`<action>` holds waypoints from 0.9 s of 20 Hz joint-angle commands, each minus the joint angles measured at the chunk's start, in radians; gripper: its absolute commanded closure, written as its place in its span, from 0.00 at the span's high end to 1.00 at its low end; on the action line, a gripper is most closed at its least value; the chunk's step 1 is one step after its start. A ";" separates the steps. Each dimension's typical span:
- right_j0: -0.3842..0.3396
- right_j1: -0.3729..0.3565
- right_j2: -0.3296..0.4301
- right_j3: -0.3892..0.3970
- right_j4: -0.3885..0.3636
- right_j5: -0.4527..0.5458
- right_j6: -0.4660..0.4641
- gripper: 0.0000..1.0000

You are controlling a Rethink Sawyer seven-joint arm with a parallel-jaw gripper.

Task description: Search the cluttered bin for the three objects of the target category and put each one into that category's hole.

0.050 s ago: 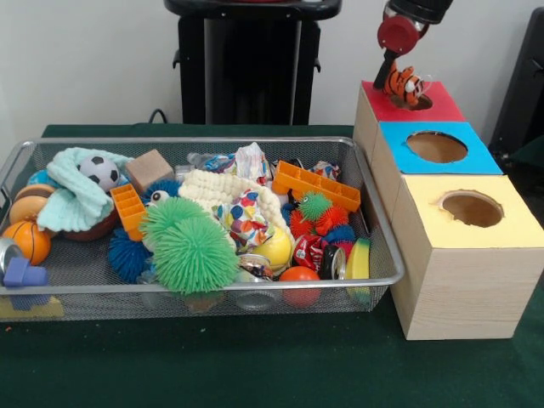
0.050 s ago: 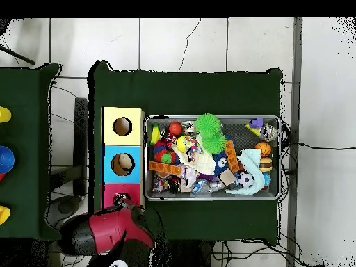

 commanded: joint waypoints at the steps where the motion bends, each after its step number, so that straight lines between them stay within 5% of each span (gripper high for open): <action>1: -0.008 0.064 0.007 0.008 0.033 -0.066 0.312 0.00; 18: 0.014 0.101 -0.006 -0.013 0.048 -0.049 0.315 0.00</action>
